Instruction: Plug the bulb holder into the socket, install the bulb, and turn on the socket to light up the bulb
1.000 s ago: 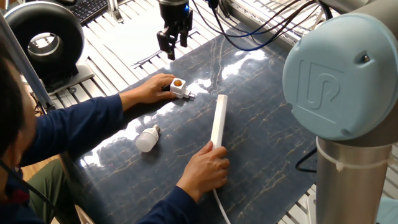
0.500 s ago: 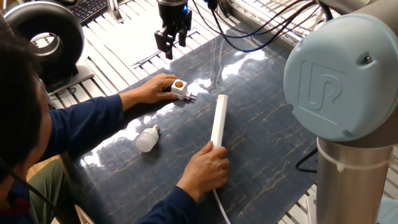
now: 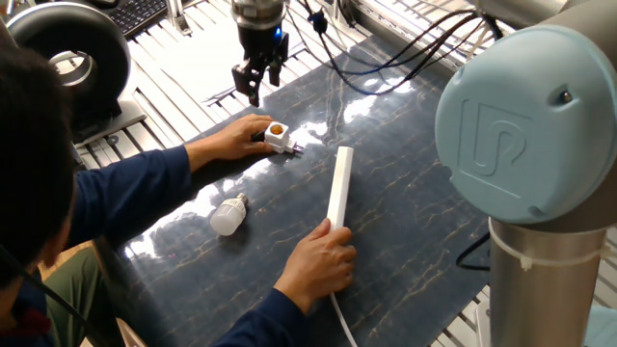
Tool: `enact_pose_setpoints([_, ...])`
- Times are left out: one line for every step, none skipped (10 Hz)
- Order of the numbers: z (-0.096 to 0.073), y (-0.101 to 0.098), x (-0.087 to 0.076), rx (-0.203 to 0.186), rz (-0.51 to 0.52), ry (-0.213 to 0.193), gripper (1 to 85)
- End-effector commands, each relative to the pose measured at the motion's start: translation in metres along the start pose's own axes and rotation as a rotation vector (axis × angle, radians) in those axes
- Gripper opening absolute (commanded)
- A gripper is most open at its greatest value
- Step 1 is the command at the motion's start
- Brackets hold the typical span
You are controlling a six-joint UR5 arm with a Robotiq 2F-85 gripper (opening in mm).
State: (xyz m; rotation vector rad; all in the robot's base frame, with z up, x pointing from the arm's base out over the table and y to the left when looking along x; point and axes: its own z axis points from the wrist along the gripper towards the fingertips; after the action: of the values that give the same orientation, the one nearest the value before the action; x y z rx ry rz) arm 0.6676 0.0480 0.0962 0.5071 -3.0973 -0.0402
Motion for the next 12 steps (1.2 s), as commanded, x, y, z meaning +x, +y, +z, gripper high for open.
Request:
enact_pose_setpoints([0.029,0.006,-0.006,-0.009,-0.066,-0.023,63.0])
enact_pose_setpoints([0.039,0.008,-0.008,-0.014,-0.098,-0.040,63.3])
enact_pose_setpoints([0.045,0.008,-0.009,-0.016,-0.125,-0.054,64.3])
enact_pose_setpoints([0.051,0.011,-0.010,-0.020,-0.147,-0.063,65.0])
enact_pose_setpoints([0.054,0.006,-0.013,0.001,-0.168,-0.069,65.0])
enact_pose_setpoints([0.059,0.004,-0.019,0.006,-0.185,-0.092,65.0])
enact_pose_setpoints([0.063,0.002,-0.023,0.010,-0.198,-0.111,65.0])
enact_pose_setpoints([0.065,0.001,-0.025,0.013,-0.194,-0.116,63.7])
enact_pose_setpoints([0.065,-0.001,-0.027,0.020,-0.168,-0.118,54.0])
enact_pose_setpoints([0.063,-0.009,-0.027,0.057,-0.094,-0.105,13.3])
enact_pose_setpoints([0.061,-0.014,-0.022,0.080,-0.079,-0.085,1.3])
enact_pose_setpoints([0.056,-0.011,-0.019,0.073,-0.079,-0.079,1.3])
